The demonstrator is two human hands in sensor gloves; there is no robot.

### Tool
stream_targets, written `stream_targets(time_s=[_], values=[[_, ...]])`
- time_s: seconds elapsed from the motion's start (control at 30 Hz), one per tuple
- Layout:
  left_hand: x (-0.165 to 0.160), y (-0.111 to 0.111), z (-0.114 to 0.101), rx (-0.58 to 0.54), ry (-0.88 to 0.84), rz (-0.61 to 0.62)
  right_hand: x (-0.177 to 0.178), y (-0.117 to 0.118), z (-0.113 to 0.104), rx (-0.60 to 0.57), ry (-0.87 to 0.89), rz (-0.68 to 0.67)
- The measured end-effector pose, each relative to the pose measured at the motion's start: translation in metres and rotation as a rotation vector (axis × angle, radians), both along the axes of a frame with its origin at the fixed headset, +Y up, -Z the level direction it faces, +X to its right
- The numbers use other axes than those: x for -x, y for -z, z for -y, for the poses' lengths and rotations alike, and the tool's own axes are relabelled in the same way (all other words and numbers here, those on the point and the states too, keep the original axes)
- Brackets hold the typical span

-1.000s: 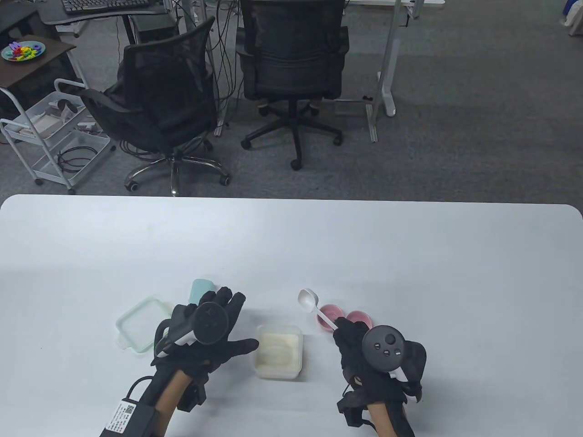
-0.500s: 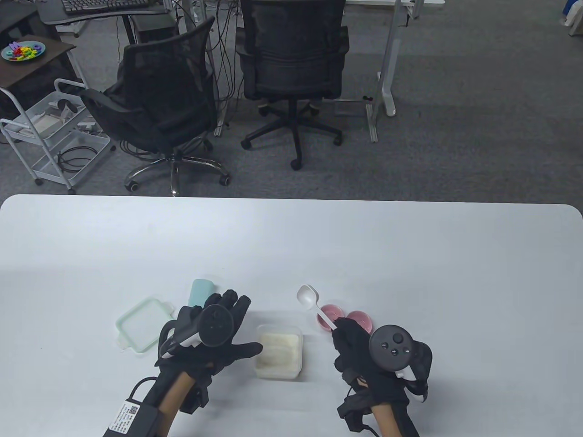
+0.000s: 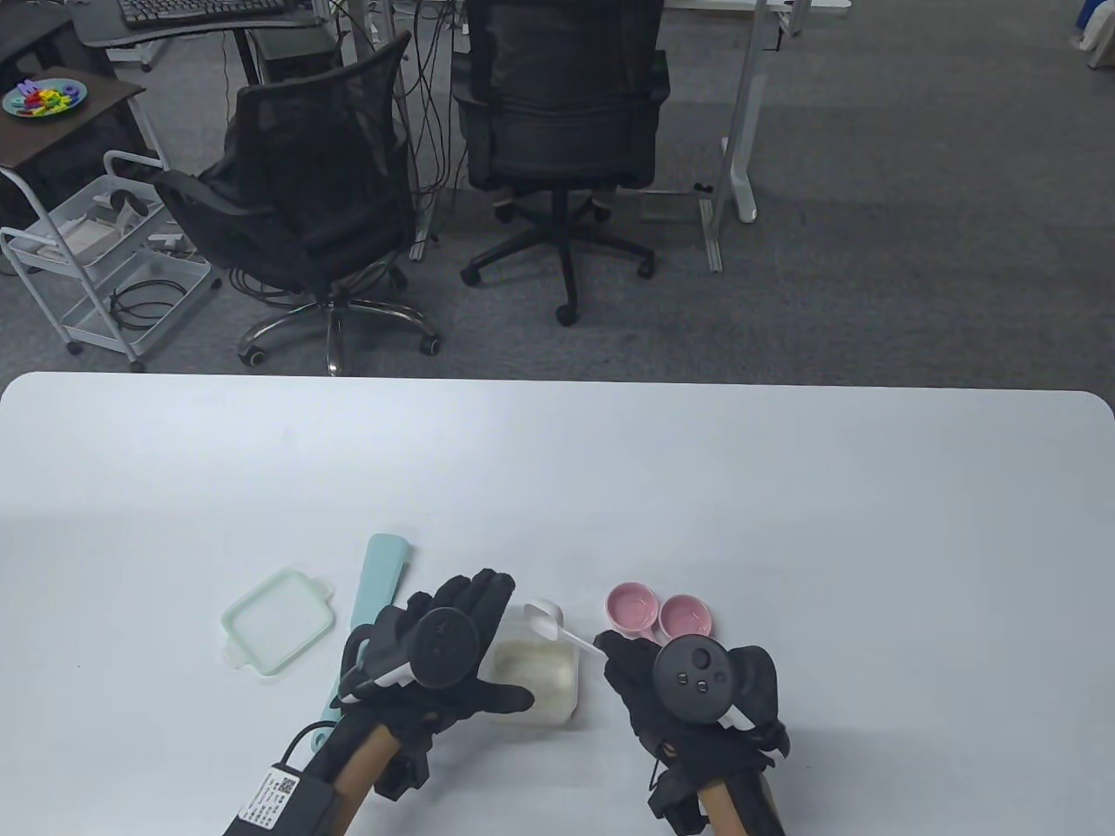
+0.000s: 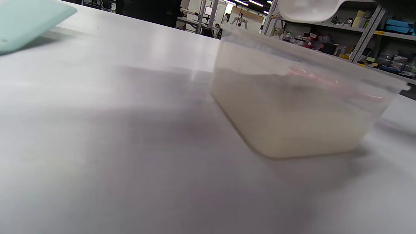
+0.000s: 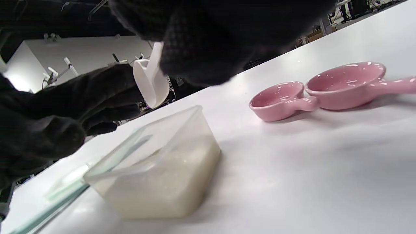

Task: Scoop white sugar with coffee spoon and level it off using dessert spatula

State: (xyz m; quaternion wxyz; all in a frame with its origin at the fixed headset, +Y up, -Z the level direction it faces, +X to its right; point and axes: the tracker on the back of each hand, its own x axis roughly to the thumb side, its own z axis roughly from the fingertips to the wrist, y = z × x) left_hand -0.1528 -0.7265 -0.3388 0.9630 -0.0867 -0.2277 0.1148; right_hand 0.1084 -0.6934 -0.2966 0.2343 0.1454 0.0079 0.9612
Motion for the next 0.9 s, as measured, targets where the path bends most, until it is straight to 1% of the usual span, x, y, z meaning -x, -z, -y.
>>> stream_targets(time_s=[0.1,0.27,0.4,0.5,0.67,0.9], values=[[-0.006,0.0,0.008,-0.003,-0.009,0.016,0.008,-0.002,0.001,-0.013,-0.079,-0.014],[-0.013,-0.001,0.018,0.008,0.088,0.034,0.026,-0.007,0.003,-0.086,-0.243,-0.027],[-0.013,0.0,0.02,0.006,0.069,0.029,0.041,-0.011,0.006,-0.131,-0.357,-0.048],[-0.013,0.0,0.022,-0.014,0.071,0.023,0.049,-0.012,0.01,-0.129,-0.454,-0.055],[-0.013,-0.001,0.023,-0.035,0.073,0.016,0.049,-0.011,0.013,-0.117,-0.438,-0.036],[-0.013,-0.002,0.023,-0.036,0.078,0.013,0.043,-0.006,0.016,-0.036,-0.352,-0.071]])
